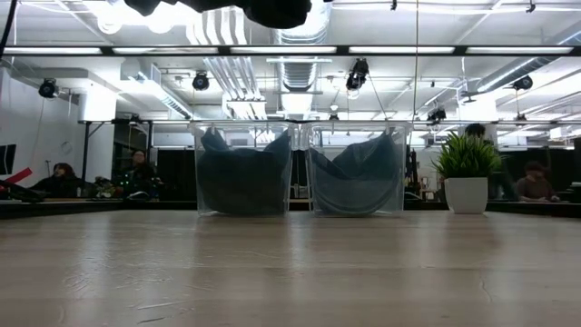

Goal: Pick & Place hat
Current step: Put the blue cap into the left transparent bin

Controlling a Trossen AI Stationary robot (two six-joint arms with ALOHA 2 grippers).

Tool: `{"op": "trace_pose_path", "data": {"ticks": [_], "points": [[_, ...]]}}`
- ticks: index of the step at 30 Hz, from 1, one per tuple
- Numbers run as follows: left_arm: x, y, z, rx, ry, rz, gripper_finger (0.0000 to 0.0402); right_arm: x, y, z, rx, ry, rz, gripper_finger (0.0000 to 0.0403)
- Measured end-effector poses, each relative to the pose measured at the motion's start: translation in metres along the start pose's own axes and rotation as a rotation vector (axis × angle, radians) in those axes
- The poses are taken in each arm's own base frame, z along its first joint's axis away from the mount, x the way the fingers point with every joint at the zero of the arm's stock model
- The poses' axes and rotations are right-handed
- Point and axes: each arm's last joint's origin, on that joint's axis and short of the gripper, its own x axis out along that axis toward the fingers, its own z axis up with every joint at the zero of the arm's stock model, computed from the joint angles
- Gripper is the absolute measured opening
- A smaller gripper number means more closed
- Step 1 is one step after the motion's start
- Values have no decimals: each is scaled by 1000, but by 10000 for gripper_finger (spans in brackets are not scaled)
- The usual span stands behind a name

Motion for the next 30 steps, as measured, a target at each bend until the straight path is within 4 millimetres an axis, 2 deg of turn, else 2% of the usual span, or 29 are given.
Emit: {"op": "trace_pose_path", "data": {"ticks": [14,19,23,30], "points": [[0,0,0,24,0,1,259,-1,5,0,72,16,103,12],[0,0,0,43,0,1,240,-2,11,-1,74,20,119,12],[0,0,0,61,0,1,190,-3,13,-1,74,21,124,12],[0,-3,0,88,-29,-15,25,-3,13,-2,71,26,118,13]]}}
